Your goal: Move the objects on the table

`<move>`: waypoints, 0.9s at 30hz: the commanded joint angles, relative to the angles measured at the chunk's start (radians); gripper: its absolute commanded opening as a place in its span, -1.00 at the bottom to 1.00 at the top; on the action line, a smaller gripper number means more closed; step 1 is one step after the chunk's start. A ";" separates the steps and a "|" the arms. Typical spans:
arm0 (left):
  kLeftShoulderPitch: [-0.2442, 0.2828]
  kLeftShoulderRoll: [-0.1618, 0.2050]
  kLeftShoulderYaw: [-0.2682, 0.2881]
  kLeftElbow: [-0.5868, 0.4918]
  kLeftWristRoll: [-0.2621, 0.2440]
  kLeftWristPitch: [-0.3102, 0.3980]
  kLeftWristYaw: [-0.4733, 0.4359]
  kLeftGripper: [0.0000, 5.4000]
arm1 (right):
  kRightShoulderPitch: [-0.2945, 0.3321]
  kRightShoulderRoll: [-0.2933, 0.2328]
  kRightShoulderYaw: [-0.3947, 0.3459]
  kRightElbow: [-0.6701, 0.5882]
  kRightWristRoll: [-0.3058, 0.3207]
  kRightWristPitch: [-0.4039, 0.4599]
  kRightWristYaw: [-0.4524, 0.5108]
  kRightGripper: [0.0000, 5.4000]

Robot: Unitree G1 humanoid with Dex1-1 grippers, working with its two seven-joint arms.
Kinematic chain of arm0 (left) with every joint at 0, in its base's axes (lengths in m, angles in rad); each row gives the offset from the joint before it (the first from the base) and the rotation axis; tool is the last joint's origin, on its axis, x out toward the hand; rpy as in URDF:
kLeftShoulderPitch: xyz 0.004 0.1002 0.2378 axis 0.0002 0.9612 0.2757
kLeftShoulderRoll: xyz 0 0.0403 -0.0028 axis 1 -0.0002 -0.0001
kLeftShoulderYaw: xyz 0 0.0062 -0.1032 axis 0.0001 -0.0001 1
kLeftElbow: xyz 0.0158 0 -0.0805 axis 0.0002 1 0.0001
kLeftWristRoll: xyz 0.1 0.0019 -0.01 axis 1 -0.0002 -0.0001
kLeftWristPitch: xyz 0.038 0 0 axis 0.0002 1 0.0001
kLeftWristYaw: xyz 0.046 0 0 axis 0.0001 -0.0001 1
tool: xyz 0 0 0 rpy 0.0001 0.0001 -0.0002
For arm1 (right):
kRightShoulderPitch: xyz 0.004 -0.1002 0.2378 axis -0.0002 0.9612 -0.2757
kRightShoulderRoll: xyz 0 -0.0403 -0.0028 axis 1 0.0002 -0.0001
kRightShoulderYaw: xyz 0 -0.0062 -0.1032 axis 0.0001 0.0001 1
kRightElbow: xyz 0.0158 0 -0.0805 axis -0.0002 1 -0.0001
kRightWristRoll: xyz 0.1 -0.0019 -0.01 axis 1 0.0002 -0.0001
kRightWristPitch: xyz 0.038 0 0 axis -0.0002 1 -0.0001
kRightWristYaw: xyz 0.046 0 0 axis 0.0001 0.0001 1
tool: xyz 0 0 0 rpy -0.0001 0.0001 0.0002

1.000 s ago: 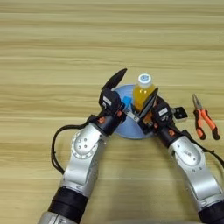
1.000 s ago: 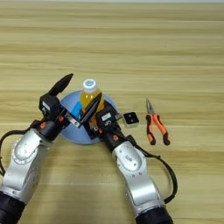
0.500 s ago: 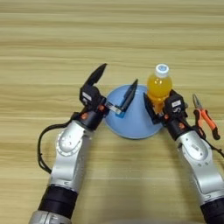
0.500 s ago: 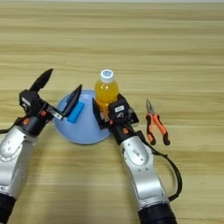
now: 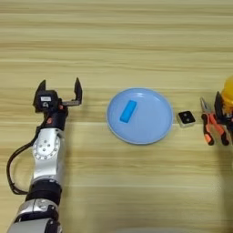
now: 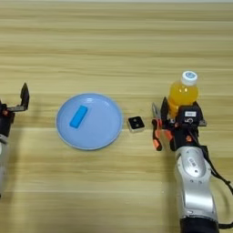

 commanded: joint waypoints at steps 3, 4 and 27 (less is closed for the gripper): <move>-0.036 0.009 0.009 0.058 0.005 -0.032 -0.001 1.00 | -0.014 -0.016 -0.033 0.003 0.021 -0.041 -0.002 0.28; -0.038 0.009 0.010 0.064 0.005 -0.034 -0.001 1.00 | -0.016 -0.018 -0.039 0.013 0.022 -0.046 -0.001 0.28; -0.068 0.027 0.016 0.168 0.001 -0.063 -0.028 1.00 | -0.107 -0.059 -0.090 0.287 0.016 -0.163 -0.038 0.28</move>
